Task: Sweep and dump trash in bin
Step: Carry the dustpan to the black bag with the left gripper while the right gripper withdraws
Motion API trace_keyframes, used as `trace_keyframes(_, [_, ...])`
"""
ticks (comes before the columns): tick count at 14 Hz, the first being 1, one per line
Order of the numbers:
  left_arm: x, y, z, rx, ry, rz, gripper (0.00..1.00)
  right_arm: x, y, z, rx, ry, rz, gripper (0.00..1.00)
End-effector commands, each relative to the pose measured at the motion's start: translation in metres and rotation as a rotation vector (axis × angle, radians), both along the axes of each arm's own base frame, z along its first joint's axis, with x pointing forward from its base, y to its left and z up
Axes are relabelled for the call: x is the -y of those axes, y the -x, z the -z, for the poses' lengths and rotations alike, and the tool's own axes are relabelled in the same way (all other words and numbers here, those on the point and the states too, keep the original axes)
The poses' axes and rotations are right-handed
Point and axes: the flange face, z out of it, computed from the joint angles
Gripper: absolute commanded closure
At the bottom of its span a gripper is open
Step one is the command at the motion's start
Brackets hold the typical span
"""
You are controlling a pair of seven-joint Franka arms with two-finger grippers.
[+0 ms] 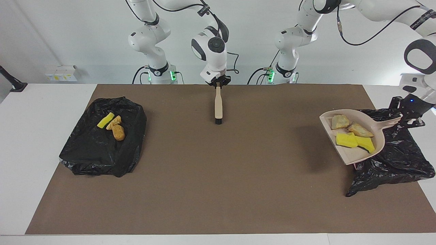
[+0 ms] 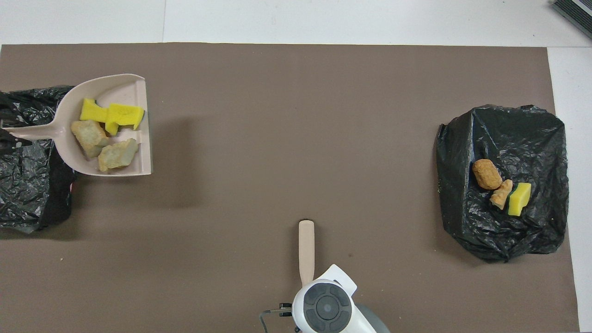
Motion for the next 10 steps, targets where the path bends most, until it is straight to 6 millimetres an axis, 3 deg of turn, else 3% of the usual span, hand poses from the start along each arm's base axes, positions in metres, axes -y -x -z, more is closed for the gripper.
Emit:
trace_keyframes(1, [-0.036,-0.005,-0.01,0.045,-0.086,0.075,1.0,0.001,-0.003,-0.003,0.001,-0.014,0.01,0.18])
trace_keyframes(2, [-0.049,-0.005,-0.013,0.064,-0.134,0.082,1.0,0.0,-0.004,-0.005,0.004,-0.017,0.008,0.0])
trace_keyframes(7, [-0.073,-0.005,-0.018,0.113,-0.369,0.139,1.0,0.008,-0.046,-0.052,0.025,-0.059,0.02,0.0])
trace_keyframes(10, [-0.069,-0.003,-0.018,0.07,-0.511,0.148,1.0,0.014,-0.071,-0.085,0.05,-0.082,0.05,0.0])
